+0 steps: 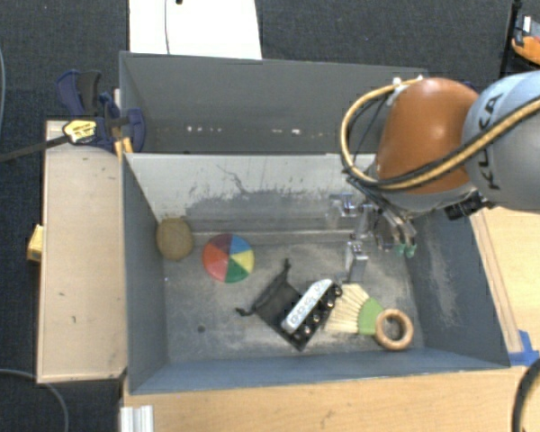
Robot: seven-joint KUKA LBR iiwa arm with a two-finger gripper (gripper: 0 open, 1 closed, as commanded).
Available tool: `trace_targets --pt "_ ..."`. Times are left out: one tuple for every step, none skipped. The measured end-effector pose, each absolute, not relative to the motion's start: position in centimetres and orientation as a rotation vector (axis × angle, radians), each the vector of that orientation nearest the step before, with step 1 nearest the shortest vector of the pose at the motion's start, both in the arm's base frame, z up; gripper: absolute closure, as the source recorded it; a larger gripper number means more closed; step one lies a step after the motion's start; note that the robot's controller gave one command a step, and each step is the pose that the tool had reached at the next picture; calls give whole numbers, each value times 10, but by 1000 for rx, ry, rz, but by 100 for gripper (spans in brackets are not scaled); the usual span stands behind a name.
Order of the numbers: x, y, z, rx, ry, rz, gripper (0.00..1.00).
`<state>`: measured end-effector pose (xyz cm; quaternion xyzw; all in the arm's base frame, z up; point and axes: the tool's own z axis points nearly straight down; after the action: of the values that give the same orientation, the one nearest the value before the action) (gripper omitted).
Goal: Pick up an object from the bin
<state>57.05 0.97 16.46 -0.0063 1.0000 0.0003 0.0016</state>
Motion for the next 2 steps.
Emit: trace_targets --pt "546 34 129 -232 3124 -1 0" --pt "503 58 117 -753 3052 2 0"
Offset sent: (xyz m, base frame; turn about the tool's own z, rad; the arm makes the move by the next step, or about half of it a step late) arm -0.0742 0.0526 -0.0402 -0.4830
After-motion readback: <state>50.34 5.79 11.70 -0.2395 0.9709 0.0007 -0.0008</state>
